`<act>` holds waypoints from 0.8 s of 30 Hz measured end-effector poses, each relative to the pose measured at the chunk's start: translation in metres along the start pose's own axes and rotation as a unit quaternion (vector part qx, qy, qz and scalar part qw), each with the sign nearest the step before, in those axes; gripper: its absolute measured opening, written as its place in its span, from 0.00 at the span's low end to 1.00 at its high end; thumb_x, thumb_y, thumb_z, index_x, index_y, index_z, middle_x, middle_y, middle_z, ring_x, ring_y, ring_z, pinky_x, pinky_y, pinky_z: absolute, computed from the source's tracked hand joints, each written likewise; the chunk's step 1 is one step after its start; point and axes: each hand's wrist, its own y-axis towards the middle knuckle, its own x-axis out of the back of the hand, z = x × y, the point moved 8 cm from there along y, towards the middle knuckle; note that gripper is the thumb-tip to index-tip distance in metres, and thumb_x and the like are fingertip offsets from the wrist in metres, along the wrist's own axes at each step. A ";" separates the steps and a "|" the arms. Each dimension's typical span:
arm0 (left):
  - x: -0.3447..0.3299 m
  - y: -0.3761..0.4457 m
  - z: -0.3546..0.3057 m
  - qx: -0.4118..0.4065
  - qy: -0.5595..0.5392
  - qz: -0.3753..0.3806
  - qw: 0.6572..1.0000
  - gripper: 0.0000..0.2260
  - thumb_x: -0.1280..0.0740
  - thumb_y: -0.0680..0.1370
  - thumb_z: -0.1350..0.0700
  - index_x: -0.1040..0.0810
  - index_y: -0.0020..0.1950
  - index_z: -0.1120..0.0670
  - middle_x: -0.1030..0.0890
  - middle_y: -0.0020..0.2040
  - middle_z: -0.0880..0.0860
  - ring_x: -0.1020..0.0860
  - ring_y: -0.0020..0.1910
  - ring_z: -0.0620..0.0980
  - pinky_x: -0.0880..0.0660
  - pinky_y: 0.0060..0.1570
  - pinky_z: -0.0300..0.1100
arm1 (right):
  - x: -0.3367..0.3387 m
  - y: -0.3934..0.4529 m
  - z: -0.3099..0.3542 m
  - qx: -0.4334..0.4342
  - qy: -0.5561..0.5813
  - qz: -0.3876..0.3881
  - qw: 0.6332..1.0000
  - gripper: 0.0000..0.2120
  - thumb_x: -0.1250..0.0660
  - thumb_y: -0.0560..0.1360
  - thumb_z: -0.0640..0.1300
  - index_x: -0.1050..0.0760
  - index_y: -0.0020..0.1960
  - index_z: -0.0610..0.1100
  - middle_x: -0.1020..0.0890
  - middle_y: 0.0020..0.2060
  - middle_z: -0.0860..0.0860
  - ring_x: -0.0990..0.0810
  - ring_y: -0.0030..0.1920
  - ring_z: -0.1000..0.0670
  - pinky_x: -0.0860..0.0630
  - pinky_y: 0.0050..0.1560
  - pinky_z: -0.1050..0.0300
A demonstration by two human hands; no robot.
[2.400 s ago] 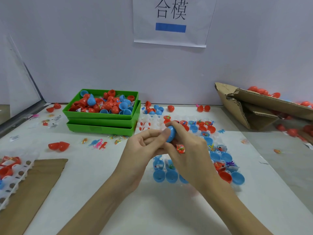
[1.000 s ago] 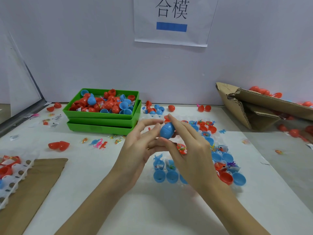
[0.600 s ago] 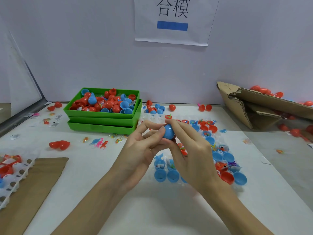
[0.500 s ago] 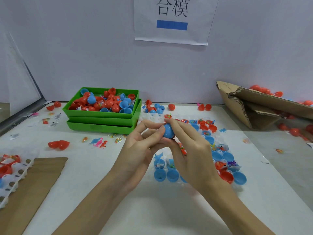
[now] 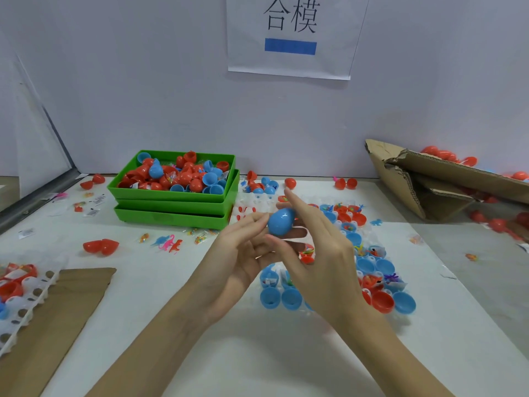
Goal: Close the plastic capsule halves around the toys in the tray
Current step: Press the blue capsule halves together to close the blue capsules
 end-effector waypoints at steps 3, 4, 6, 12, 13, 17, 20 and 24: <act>-0.002 0.000 0.003 0.007 0.013 -0.003 1.000 0.18 0.36 0.84 0.50 0.19 0.67 0.61 0.17 0.62 0.65 0.18 0.63 0.66 0.20 0.63 0.53 | -0.003 -0.002 -0.004 -0.001 -0.008 0.017 1.000 0.24 0.25 0.75 0.41 0.25 0.70 0.39 0.17 0.58 0.47 0.24 0.55 0.64 0.30 0.56 0.79; -0.001 0.001 0.003 0.001 0.023 -0.010 1.000 0.18 0.34 0.83 0.49 0.19 0.66 0.61 0.16 0.61 0.64 0.18 0.62 0.65 0.19 0.61 0.50 | -0.004 -0.001 -0.004 0.003 -0.008 0.023 1.000 0.23 0.26 0.75 0.41 0.24 0.69 0.39 0.17 0.58 0.47 0.24 0.54 0.62 0.30 0.56 0.78; 0.003 0.001 0.000 -0.021 0.043 -0.032 0.998 0.19 0.31 0.81 0.50 0.20 0.64 0.63 0.15 0.59 0.61 0.16 0.58 0.60 0.19 0.58 0.45 | -0.005 -0.001 -0.002 0.016 -0.004 0.030 0.999 0.21 0.29 0.77 0.42 0.23 0.68 0.38 0.16 0.57 0.47 0.23 0.53 0.60 0.27 0.57 0.74; 0.008 0.002 0.002 -0.047 0.025 -0.057 0.997 0.10 0.30 0.79 0.53 0.19 0.53 0.60 0.16 0.53 0.61 0.17 0.51 0.52 0.20 0.53 0.39 | -0.007 -0.001 -0.004 0.013 -0.014 0.048 0.999 0.19 0.30 0.78 0.41 0.22 0.67 0.37 0.16 0.56 0.46 0.18 0.53 0.51 0.23 0.60 0.64; 0.009 0.002 0.003 -0.050 0.035 -0.066 0.996 0.08 0.30 0.79 0.54 0.18 0.51 0.59 0.16 0.53 0.61 0.17 0.51 0.52 0.20 0.53 0.39 | -0.008 -0.001 -0.006 0.008 -0.017 0.055 0.998 0.19 0.30 0.78 0.41 0.22 0.67 0.37 0.16 0.57 0.46 0.18 0.55 0.51 0.25 0.61 0.67; 0.015 0.000 0.001 -0.072 0.115 -0.118 0.984 0.12 0.30 0.79 0.49 0.14 0.52 0.57 0.14 0.52 0.61 0.14 0.50 0.52 0.19 0.51 0.38 | -0.011 0.000 -0.009 -0.008 -0.024 0.085 0.996 0.21 0.32 0.79 0.48 0.23 0.68 0.40 0.16 0.58 0.47 0.18 0.56 0.52 0.30 0.61 0.74; 0.015 0.000 -0.001 -0.077 0.162 -0.133 0.975 0.18 0.35 0.81 0.43 0.14 0.55 0.56 0.13 0.50 0.59 0.13 0.51 0.56 0.17 0.52 0.42 | -0.004 0.006 -0.015 -0.037 -0.065 0.092 0.993 0.24 0.35 0.78 0.56 0.22 0.69 0.44 0.19 0.57 0.50 0.20 0.52 0.56 0.27 0.56 0.74; 0.026 -0.001 -0.011 -0.086 0.166 -0.186 0.965 0.26 0.42 0.82 0.40 0.17 0.56 0.61 0.13 0.47 0.60 0.13 0.46 0.61 0.17 0.50 0.51 | 0.013 0.018 -0.053 -0.277 0.158 0.013 0.948 0.22 0.34 0.77 0.58 0.20 0.64 0.46 0.15 0.48 0.55 0.17 0.48 0.57 0.22 0.46 0.69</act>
